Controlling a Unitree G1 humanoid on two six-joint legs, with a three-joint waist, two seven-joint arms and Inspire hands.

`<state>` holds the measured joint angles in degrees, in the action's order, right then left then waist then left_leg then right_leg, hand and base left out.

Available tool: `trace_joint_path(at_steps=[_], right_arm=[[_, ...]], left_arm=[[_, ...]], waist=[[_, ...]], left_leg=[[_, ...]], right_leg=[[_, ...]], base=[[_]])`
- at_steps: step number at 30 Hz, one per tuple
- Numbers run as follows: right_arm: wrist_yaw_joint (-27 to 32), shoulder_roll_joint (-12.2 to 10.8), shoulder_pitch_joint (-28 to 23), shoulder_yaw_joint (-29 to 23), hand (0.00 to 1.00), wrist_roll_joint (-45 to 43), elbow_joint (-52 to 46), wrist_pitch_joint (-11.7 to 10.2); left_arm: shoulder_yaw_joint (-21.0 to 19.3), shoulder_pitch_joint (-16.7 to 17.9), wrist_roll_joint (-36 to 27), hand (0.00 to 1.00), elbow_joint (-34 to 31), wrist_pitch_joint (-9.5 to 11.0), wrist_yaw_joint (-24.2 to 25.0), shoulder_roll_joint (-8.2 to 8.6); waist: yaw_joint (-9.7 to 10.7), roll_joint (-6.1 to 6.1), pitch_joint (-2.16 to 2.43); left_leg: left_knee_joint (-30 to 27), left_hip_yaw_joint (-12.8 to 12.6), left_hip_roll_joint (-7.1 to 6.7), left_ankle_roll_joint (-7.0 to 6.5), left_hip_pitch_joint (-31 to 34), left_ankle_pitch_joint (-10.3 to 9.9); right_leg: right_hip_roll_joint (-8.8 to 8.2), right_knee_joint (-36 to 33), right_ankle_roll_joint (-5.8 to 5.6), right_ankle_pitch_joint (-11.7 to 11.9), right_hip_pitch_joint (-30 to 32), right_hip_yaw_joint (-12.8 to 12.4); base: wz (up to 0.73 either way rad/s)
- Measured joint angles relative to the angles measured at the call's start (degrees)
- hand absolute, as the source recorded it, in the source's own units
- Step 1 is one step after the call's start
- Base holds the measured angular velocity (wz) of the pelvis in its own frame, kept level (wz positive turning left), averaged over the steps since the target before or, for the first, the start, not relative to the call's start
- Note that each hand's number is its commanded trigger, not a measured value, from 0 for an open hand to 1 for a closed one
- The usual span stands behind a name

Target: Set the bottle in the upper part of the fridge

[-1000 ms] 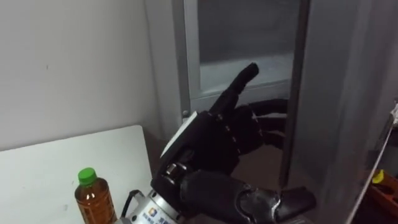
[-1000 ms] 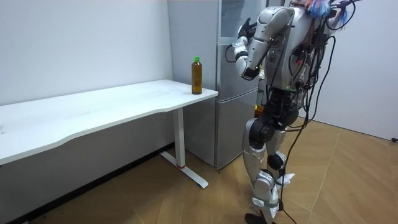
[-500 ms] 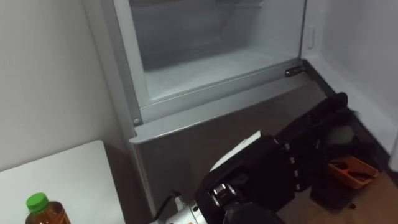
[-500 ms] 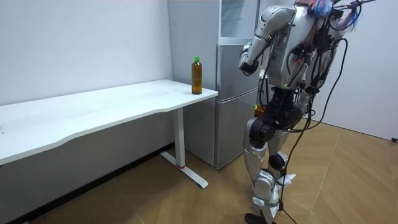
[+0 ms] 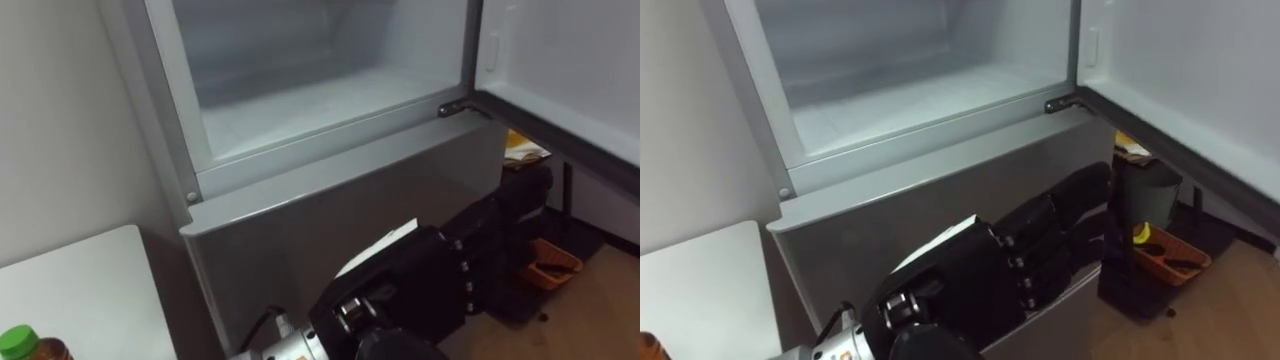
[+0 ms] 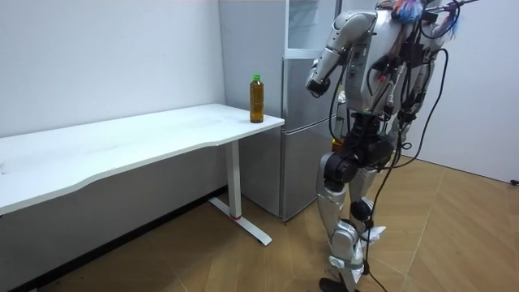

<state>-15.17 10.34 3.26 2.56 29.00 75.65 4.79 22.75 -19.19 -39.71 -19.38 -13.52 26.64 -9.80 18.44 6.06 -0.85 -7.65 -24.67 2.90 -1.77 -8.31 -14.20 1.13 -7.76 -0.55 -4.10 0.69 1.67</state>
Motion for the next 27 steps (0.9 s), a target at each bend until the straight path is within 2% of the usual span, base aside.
trace_joint_path(at_steps=[8, 10, 12, 17, 19, 20, 23, 27], right_arm=[[0.2, 0.1, 0.3, 0.8, 0.00, 0.0, 0.6, -0.3], [0.2, 0.1, 0.3, 0.8, 0.00, 0.0, 0.6, -0.3], [0.4, 0.1, 0.2, 0.8, 0.00, -0.1, 0.6, -0.3], [1.8, 0.1, 0.1, 1.3, 0.00, -0.6, 0.6, -0.3], [2.0, 0.0, 0.2, 2.4, 0.00, -0.6, 0.5, -0.9], [2.1, -0.1, 0.2, 2.5, 0.00, -0.8, 0.5, -1.1], [2.6, -0.5, 0.3, 2.6, 0.00, -2.7, 0.4, -1.3], [2.6, -0.6, 0.2, 3.8, 0.00, -2.6, 0.4, -1.0]], left_arm=[[0.0, -0.2, 2.3, 0.00, 0.0, -0.1, 0.0, -0.45], [0.2, -0.1, 2.4, 0.00, 0.0, -0.1, 0.2, -0.90], [0.2, 0.4, 3.4, 0.00, 0.0, -0.1, 0.3, -0.89], [0.4, 1.4, 6.9, 0.00, 0.1, -0.1, 0.4, -0.85], [0.7, 1.5, 8.4, 0.00, 0.9, -0.1, 0.5, -0.95], [0.7, 1.8, 9.0, 0.00, 1.2, -0.1, 0.5, -0.98], [0.8, 4.2, 10.7, 0.00, 3.2, -0.2, 1.3, -1.09], [1.2, 8.1, 13.3, 0.00, 5.1, -0.5, 1.5, -1.73]], waist=[[-0.2, 0.00, -0.06], [-0.2, -0.06, -0.10], [-0.4, -0.17, -0.18], [-2.0, -0.50, -0.39], [-2.8, -1.15, -0.75], [-3.0, -1.27, -0.72], [-3.4, -2.04, -0.42], [-5.0, -2.14, -0.31]], left_leg=[[0.0, 0.7, -0.03, 0.03, 0.3, 0.0], [-0.1, 3.2, -0.26, 0.01, 0.5, 0.0], [-0.1, 4.4, -0.39, 0.00, 0.2, 0.0], [-0.3, 6.5, -0.53, -0.02, 0.0, 0.0], [-1.1, 7.9, -0.58, -0.02, 0.5, 0.0], [-1.2, 8.1, -0.56, -0.02, 0.8, 0.0], [-2.0, 9.7, -0.57, -0.02, 1.7, 0.0], [-2.0, 10.6, -0.61, 0.01, 1.8, 0.1]], right_leg=[[-0.02, 0.0, -0.02, -0.2, -0.3, 0.3], [-0.07, 0.1, -0.06, -0.3, -0.6, 0.7], [-0.13, 0.1, -0.04, -0.6, -1.2, 1.2], [-0.47, 0.0, 0.09, -1.0, -1.9, 2.9], [-1.03, 0.0, 0.12, -1.2, -2.2, 3.8], [-1.06, 0.0, 0.13, -1.2, -2.1, 4.0], [-1.07, 0.1, 0.22, -1.4, -1.9, 5.1], [-1.18, 0.1, 0.27, -1.6, -2.2, 6.2]], base=[[0.03], [0.22], [0.22], [0.14], [0.18], [0.20], [0.26], [0.11]])
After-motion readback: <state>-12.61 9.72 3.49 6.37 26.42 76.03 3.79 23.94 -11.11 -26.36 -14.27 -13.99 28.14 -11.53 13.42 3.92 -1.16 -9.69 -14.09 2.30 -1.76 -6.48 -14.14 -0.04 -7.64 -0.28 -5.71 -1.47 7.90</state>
